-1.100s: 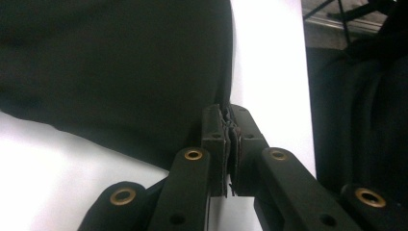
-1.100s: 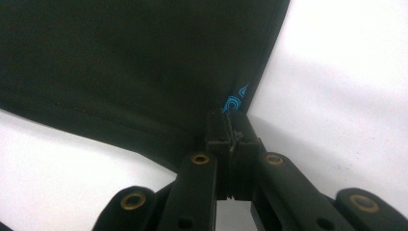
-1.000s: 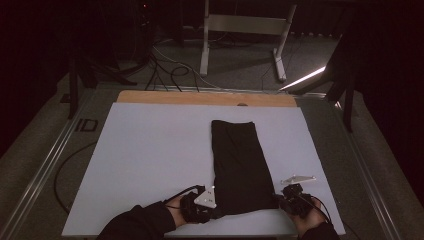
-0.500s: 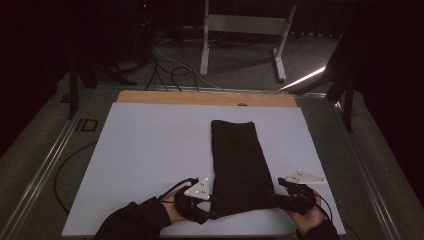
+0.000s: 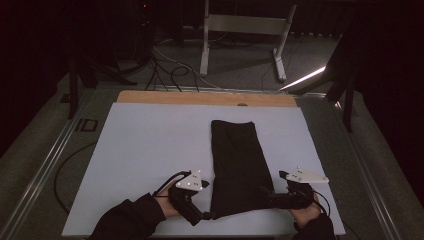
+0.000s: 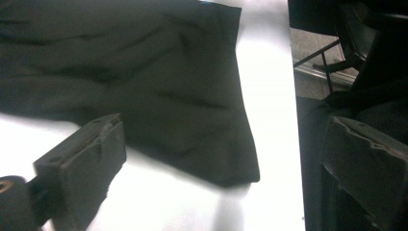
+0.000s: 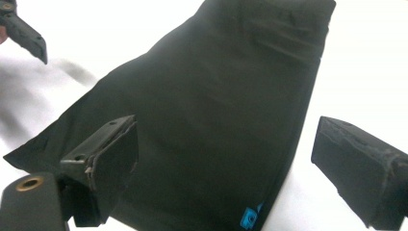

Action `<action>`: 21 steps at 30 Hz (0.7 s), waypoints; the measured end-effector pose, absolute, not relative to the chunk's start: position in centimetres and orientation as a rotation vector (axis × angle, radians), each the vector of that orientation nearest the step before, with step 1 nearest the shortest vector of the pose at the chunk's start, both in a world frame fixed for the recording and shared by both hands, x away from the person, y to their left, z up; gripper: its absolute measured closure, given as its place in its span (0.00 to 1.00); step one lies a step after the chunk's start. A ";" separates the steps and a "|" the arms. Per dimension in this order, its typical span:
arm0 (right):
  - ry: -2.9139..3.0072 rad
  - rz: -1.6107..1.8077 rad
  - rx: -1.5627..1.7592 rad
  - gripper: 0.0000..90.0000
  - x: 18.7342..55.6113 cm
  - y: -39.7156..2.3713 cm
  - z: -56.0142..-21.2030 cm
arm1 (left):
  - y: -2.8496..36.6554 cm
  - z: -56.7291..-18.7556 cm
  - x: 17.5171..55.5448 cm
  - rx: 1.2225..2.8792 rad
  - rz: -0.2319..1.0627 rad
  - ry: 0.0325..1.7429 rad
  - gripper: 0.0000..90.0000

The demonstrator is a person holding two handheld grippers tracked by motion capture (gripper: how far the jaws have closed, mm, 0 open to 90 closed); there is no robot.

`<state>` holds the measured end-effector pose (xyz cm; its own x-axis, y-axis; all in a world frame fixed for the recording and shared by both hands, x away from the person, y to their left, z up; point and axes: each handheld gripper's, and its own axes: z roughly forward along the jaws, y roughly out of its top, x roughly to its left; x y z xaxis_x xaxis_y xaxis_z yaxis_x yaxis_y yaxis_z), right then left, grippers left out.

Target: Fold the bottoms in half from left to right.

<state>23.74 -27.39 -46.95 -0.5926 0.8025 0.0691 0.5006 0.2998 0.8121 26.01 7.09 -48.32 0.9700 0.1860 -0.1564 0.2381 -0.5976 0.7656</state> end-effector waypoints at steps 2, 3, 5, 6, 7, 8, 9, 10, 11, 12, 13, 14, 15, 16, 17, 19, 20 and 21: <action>2.207 1.189 1.174 0.10 24.0 -27.2 -47.1 | 7.4 -48.1 26.2 2.216 -0.075 0.306 0.00; 2.217 1.200 1.174 0.10 24.1 -27.1 -47.2 | 7.7 -48.0 26.4 2.206 -0.075 0.314 0.00; 2.212 1.200 1.160 0.10 24.1 -27.1 -47.2 | 7.9 -47.9 26.5 2.196 -0.071 0.321 0.00; 2.205 1.207 1.143 0.10 24.2 -27.0 -47.1 | 8.4 -47.6 26.7 2.175 -0.050 0.345 0.00; 2.190 1.227 1.097 0.10 24.4 -26.7 -47.0 | 8.7 -47.5 26.8 2.165 -0.045 0.361 0.00; 2.189 1.233 1.084 0.10 24.5 -26.5 -47.0 | 9.0 -47.4 26.9 2.152 -0.041 0.376 0.00; 2.184 1.231 1.080 0.10 24.7 -26.3 -47.0 | 9.2 -47.4 27.0 2.140 -0.037 0.389 0.00; 2.189 1.230 1.059 0.10 24.9 -26.1 -47.1 | 9.5 -47.3 27.0 2.134 -0.028 0.400 0.00; 2.198 1.225 1.044 0.10 25.1 -25.9 -47.3 | 9.8 -47.2 27.0 2.129 -0.017 0.408 0.00; 2.196 1.214 1.033 0.10 25.2 -25.8 -47.4 | 10.1 -47.2 27.0 2.124 -0.009 0.416 0.00; 2.201 1.217 1.032 0.10 25.3 -25.7 -47.5 | 10.4 -47.1 27.0 2.121 -0.005 0.422 0.00; 2.208 1.224 1.020 0.10 25.4 -25.6 -47.6 | 10.7 -47.1 26.9 2.119 0.000 0.434 0.00; 2.207 1.222 1.018 0.10 25.4 -25.5 -47.7 | 11.0 -47.1 26.9 2.120 0.012 0.447 0.00; 2.214 1.213 1.011 0.10 25.4 -25.5 -47.8 | 11.3 -47.2 26.9 2.112 0.013 0.458 0.00; 2.214 1.213 1.011 0.10 25.4 -25.5 -47.8 | 11.3 -47.2 26.9 2.112 0.013 0.458 0.00; 2.211 1.219 1.018 0.10 25.4 -25.7 -47.9 | 12.0 -47.4 26.8 2.106 0.027 0.490 0.00; 2.207 1.217 1.017 0.10 25.4 -25.8 -47.9 | 12.2 -47.5 26.8 2.105 0.027 0.498 0.00; 2.205 1.223 1.022 0.10 25.4 -25.9 -47.8 | 12.4 -47.6 26.8 2.101 0.032 0.507 0.00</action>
